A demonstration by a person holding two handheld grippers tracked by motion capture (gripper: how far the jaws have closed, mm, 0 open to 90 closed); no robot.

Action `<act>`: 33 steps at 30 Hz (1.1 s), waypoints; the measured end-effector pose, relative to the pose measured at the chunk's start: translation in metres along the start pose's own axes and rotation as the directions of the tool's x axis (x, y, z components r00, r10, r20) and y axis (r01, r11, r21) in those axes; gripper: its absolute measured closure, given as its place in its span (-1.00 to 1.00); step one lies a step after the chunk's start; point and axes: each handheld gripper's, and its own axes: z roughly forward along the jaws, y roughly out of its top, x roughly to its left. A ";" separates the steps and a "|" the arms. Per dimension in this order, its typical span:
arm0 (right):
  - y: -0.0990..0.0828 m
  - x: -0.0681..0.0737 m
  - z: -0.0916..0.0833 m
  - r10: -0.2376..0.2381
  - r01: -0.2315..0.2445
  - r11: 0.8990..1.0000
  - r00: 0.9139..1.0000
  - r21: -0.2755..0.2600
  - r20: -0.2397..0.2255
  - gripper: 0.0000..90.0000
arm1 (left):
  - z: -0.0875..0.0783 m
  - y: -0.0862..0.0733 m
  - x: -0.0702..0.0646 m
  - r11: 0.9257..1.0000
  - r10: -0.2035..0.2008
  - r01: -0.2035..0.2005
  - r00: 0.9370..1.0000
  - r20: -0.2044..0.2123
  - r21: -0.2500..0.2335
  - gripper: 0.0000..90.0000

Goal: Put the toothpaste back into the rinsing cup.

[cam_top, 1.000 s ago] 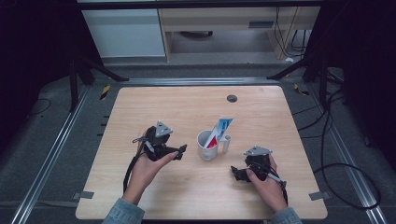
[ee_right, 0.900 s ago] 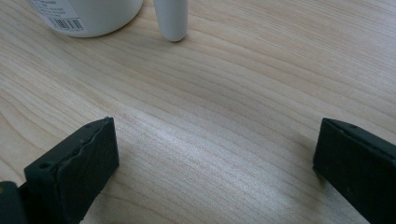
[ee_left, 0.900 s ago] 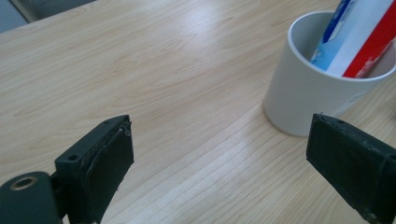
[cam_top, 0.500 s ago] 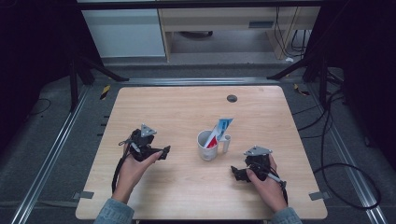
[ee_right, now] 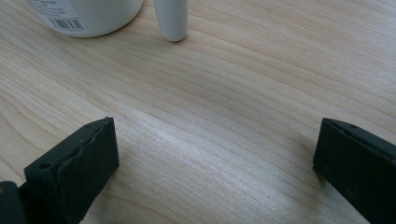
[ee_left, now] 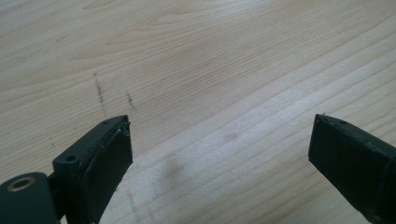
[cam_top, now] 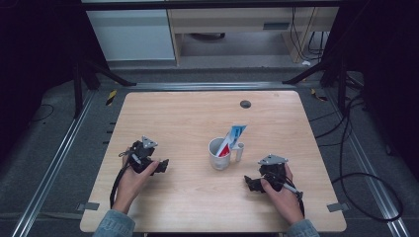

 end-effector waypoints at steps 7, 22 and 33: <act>0.000 0.000 0.000 0.003 -0.003 1.000 1.000 0.000 0.000 -0.99 | 0.013 -0.005 0.015 0.999 -0.044 0.044 0.999 -0.032 0.009 -0.89; 0.000 0.000 0.000 0.000 0.000 1.000 1.000 0.000 0.000 -0.99 | 0.035 -0.010 0.042 0.990 -0.141 0.141 0.989 -0.049 -0.011 -0.89; 0.000 0.000 0.000 0.003 -0.003 1.000 1.000 0.000 0.000 -0.99 | 0.043 -0.015 0.052 0.985 -0.161 0.158 0.987 -0.024 -0.074 -1.00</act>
